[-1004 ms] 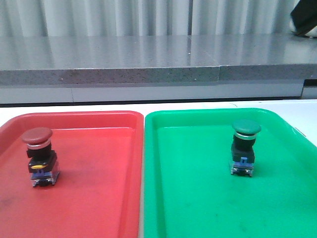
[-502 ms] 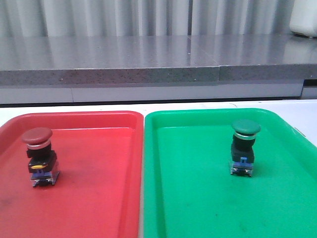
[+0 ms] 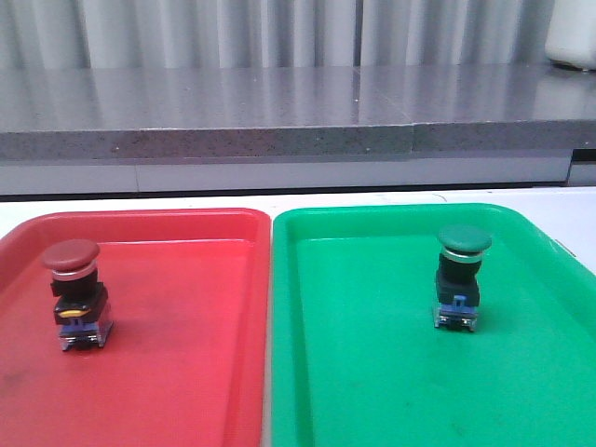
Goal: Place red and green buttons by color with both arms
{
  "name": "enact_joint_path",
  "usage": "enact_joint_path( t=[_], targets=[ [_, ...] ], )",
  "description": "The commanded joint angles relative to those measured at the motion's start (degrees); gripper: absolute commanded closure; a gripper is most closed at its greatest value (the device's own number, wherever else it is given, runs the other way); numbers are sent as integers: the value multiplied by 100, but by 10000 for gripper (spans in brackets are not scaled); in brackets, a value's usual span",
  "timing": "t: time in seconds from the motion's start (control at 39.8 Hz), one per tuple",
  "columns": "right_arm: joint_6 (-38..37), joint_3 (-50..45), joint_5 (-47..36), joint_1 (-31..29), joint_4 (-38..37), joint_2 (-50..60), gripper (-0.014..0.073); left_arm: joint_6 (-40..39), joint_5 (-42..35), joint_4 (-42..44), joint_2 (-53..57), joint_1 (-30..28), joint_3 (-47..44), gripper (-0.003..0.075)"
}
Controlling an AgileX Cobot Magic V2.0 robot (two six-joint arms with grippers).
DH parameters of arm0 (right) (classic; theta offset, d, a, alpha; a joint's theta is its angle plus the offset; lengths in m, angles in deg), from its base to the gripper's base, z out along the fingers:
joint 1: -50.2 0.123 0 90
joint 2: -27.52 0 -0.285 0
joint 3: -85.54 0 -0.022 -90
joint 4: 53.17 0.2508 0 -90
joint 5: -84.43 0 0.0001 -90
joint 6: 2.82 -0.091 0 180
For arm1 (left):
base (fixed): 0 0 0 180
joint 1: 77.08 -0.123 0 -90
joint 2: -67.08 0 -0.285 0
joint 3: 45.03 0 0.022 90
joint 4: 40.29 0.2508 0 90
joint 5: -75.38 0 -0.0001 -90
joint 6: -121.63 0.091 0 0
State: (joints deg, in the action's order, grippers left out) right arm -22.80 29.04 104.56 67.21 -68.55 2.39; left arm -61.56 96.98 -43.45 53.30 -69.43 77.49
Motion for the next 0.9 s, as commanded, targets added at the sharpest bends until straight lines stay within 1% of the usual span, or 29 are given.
enact_joint_path(
  t=[0.0,0.75,0.88],
  targets=[
    [58,145,-482,-33,-127,-29,718,-68,-455,-42,-62,-23,159,740],
    [58,145,-482,-33,-127,-29,718,-68,-455,-42,-62,-23,159,740],
    [58,145,-482,-33,-127,-29,718,-68,-799,-6,107,-34,-146,740]
  ],
)
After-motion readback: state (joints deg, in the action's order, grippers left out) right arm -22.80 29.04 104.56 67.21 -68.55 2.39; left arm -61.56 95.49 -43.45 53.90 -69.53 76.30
